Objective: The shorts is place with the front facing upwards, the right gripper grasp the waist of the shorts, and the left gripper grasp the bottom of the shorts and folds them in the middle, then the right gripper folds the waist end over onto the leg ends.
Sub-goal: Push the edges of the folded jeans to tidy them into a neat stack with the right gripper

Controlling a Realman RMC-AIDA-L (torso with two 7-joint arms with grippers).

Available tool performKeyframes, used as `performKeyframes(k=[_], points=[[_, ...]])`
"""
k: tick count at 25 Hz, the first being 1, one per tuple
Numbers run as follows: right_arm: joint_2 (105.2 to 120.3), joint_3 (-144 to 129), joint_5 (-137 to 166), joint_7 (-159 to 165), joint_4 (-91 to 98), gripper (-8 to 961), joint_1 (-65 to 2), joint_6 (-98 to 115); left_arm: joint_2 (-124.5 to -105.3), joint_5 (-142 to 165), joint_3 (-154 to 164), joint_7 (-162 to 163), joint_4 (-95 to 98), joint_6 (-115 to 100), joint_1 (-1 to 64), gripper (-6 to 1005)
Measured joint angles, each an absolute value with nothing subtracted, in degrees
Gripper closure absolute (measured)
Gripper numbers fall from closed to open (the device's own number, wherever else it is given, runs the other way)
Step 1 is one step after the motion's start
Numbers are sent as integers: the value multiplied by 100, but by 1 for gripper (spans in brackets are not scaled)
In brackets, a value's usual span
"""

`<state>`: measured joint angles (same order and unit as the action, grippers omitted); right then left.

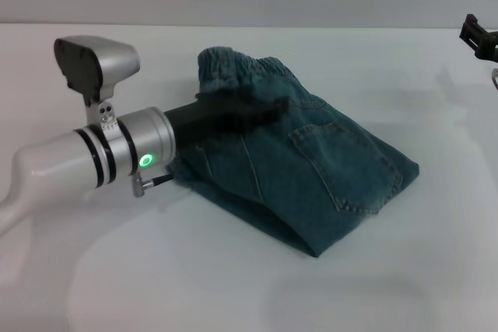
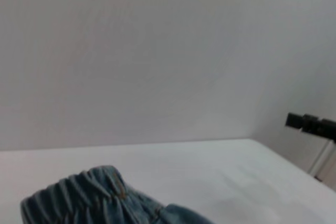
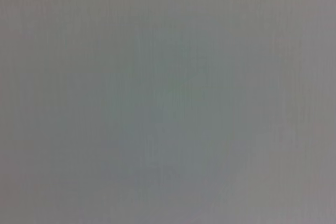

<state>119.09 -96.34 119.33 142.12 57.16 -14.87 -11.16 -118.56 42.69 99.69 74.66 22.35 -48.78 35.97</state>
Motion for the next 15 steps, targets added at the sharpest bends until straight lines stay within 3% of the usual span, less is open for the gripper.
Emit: performKeyframes(k=[15], points=[[11908,-9676,11936,14212,5755,167,-1494,-1117,-11820,4272,9923,6848,2074,-4512,3357,172]])
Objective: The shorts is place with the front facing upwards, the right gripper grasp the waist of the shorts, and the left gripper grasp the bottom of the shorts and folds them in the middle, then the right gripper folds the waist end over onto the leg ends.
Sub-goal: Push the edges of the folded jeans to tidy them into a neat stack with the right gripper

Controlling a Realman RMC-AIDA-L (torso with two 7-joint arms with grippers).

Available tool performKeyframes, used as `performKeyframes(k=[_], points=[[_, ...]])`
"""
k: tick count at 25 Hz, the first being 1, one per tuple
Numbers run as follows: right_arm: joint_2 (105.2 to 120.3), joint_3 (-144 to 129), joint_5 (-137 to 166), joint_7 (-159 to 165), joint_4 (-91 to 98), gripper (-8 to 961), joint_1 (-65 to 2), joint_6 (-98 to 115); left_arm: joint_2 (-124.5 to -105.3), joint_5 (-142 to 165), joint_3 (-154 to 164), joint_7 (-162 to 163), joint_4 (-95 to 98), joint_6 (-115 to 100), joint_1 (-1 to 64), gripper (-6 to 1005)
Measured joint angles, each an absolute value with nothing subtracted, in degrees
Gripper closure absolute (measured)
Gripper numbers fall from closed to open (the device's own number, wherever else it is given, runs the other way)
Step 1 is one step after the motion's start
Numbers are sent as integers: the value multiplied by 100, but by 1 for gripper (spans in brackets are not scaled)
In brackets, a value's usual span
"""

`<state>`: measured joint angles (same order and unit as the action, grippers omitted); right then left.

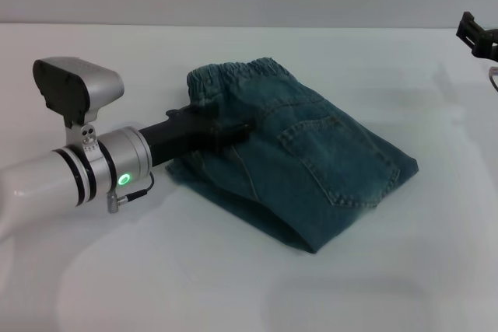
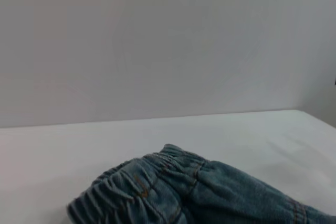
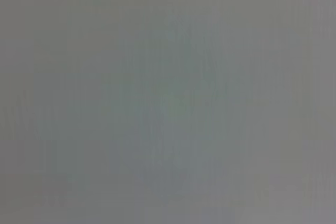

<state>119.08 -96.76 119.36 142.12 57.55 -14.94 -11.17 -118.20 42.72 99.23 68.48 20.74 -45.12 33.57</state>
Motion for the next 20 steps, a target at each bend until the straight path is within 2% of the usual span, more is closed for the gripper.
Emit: performKeyframes(k=[20], points=[[11908,-9664,11936,14220,5728,166,-1448,-1215,-11835,4259,9875,5485,2090,-4509,3082,172]])
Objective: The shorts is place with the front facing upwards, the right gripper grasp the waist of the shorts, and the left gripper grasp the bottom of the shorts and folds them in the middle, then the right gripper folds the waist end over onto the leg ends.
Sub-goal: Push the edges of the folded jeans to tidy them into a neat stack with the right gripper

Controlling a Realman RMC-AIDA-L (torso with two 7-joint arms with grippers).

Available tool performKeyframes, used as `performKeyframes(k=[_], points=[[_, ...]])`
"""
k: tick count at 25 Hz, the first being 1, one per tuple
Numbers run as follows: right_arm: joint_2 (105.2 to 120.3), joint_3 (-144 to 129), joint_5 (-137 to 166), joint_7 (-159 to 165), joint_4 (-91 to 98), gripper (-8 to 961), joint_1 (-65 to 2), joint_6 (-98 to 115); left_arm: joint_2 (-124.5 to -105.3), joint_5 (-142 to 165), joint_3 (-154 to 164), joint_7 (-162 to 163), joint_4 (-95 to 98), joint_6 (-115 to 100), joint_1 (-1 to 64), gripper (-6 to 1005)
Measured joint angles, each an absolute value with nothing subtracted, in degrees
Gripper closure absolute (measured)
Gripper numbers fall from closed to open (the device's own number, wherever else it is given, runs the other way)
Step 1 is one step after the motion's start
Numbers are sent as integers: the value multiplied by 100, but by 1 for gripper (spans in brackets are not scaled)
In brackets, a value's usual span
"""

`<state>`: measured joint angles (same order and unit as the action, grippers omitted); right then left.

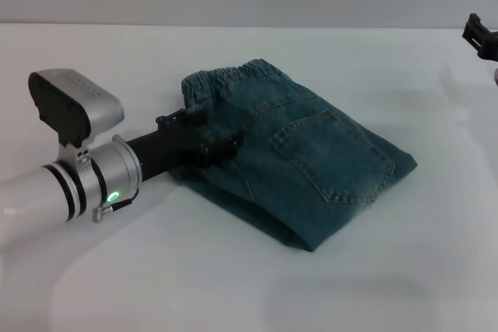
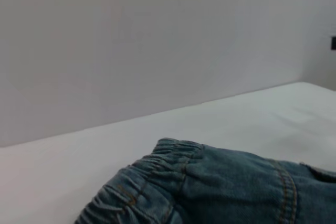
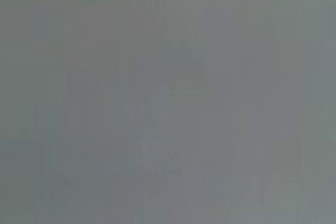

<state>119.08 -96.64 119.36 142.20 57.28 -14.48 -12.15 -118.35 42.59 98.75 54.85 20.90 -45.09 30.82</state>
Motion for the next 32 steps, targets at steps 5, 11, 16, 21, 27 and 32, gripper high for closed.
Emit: performKeyframes(k=[5,11,16,21,27,32], points=[[11915,-9686,11935,14221,5719,167,-1442,-1266,-11848,4252,9910,5242,2097,-4522,3018,172],[11918,-9686,11926,14225,5712,167,-1452,-1267,-11848,4236,9914,5098,2104,-4533,2965,172],[11918,-9685,11926,14271,5712,167,-1467,-1267,-11847,4235,9914,4981,2099,-4535,2946,172],[11918,-9685,11926,14368,5700,167,-1468,-1266,-11847,4273,9915,4964,2068,-4536,2944,172],[11918,-9685,11926,14371,5695,167,-1468,-1269,-11848,4272,9933,4917,2081,-4535,2891,172],[11909,-9685,11926,14371,5695,166,-1474,-1273,-11853,4271,9932,4892,2081,-4535,2883,172]])
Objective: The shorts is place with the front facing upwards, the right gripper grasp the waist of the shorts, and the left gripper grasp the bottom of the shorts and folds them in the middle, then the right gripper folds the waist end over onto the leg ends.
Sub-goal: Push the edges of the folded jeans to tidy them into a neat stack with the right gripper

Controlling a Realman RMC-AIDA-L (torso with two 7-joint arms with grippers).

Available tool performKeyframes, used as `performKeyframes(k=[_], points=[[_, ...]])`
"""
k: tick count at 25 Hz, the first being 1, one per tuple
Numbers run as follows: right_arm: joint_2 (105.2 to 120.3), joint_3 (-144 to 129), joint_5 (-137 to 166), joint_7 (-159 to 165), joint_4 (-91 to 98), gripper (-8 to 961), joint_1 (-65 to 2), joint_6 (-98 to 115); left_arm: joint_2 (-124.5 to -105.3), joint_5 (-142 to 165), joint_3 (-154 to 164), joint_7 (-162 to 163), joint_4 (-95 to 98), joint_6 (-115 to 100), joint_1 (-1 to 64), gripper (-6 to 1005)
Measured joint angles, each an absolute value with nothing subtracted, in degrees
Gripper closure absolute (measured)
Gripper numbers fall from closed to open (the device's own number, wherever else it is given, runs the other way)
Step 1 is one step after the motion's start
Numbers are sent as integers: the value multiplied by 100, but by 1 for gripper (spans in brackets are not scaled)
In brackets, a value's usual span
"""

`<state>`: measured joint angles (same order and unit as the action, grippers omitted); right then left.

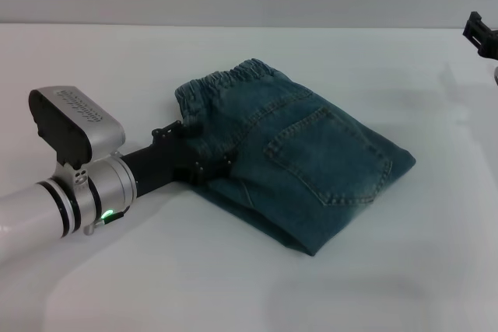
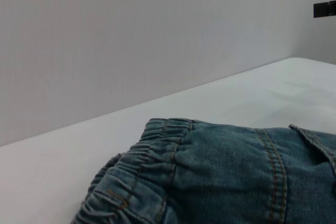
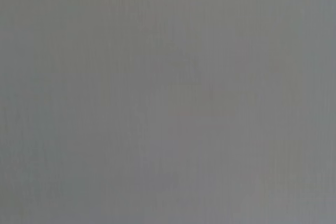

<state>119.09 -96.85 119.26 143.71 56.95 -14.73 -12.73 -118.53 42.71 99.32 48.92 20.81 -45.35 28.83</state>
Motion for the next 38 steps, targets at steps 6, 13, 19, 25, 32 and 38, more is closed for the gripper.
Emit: performKeyframes(k=[6,13,19,25,32,38], points=[[11909,-9696,11926,14371,5695,166,-1482,-1275,-11856,4271,9945,4844,2061,-4535,2874,172],[11908,-9703,11927,14370,5694,166,-1485,-1275,-11856,4271,9993,4837,2074,-4544,2855,172],[11908,-9703,11927,14370,5676,167,-1495,-1275,-11848,4250,9977,4834,2144,-4642,2848,172],[11909,-9706,11927,14370,5644,167,-1494,-1307,-11811,4230,9924,4815,2402,-4897,2784,172],[11908,-9764,11926,14370,5562,167,-1499,-1399,-11795,4232,9571,4547,3053,-5160,2513,172],[11908,-9933,11940,14372,5882,167,-1444,-1297,-11834,4167,8885,4535,3195,-5434,2509,172]])
